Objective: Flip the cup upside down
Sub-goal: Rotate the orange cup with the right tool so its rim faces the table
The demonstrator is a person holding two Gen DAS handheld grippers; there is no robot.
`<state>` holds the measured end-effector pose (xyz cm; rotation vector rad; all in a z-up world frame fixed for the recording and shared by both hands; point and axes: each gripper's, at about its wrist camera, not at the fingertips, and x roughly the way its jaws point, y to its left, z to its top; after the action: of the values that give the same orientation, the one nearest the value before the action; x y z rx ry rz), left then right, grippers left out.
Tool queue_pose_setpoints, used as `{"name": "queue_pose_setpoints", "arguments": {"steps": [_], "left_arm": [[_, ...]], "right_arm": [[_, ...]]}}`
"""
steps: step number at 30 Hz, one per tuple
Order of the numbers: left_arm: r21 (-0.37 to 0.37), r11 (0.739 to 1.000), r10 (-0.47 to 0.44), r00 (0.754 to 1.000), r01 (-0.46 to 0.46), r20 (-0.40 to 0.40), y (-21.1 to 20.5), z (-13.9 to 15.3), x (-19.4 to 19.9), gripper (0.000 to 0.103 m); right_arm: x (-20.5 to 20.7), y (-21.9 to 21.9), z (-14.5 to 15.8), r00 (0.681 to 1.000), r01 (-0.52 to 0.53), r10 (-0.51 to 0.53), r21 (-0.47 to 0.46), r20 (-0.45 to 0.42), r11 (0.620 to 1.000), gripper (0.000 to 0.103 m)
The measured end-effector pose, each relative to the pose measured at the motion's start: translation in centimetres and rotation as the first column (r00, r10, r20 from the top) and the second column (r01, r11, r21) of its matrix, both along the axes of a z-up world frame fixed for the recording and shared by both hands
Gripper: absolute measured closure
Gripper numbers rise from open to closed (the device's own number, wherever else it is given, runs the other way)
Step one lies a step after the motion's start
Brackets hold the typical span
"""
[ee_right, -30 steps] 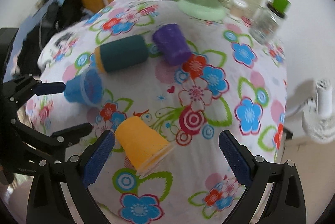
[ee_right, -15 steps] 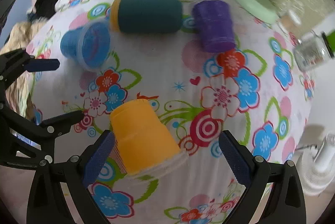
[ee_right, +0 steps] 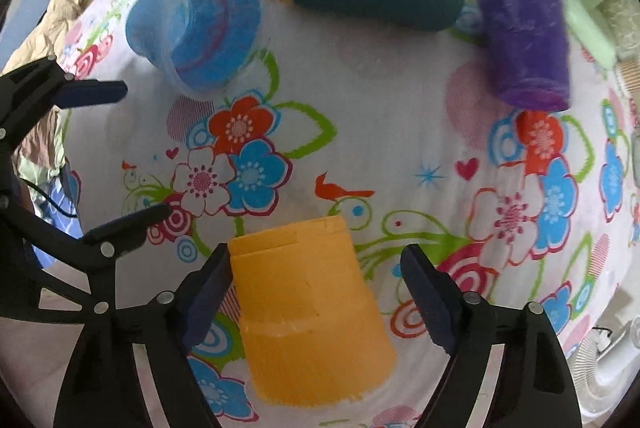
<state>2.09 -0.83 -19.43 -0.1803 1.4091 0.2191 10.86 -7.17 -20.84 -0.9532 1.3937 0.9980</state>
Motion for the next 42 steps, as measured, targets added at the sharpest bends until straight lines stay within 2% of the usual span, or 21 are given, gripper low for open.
{"name": "queue_pose_setpoints", "arguments": {"steps": [6,10,12,17,21,27,36,42], "left_arm": [[-0.023,1.000,-0.003,1.000,0.003,-0.012,0.2,-0.9,0.3,0.012],[-0.021,0.999,-0.025,1.000,0.025,-0.001,-0.4,-0.8,0.5,0.012],[-0.023,0.999,-0.035,0.999,0.035,0.005,-0.6,-0.5,0.6,0.012],[-0.025,0.999,-0.037,0.999,0.038,0.018,-0.3,0.4,1.0,0.012],[-0.037,0.999,-0.032,0.998,0.034,0.048,0.0,2.5,2.0,0.012],[0.006,0.997,-0.081,0.990,0.080,0.114,-0.7,6.3,2.6,0.012],[0.047,0.990,-0.141,0.964,0.134,0.227,-1.2,11.7,2.8,0.012],[0.082,0.980,-0.196,0.938,0.180,0.287,-0.3,14.8,2.6,0.012]], "right_arm": [[-0.2,0.6,-0.9,1.000,-0.006,0.007,-0.033,0.010,0.999,0.039],[-0.6,0.8,-0.7,1.000,0.019,-0.018,-0.036,0.024,0.999,0.040],[-0.5,0.5,0.0,0.998,0.035,-0.033,-0.025,0.049,0.999,0.040],[0.0,-0.3,2.8,0.982,0.148,-0.153,0.054,0.113,0.988,0.040],[0.3,-1.3,5.3,0.958,0.233,-0.249,0.120,0.142,0.965,0.040],[0.4,-3.5,9.1,0.911,0.333,-0.374,0.227,0.175,0.915,0.040],[-0.2,-5.9,14.7,0.814,0.444,-0.542,0.377,0.210,0.813,0.040],[-1.9,-6.6,18.5,0.729,0.483,-0.637,0.473,0.250,0.737,0.040]]}}
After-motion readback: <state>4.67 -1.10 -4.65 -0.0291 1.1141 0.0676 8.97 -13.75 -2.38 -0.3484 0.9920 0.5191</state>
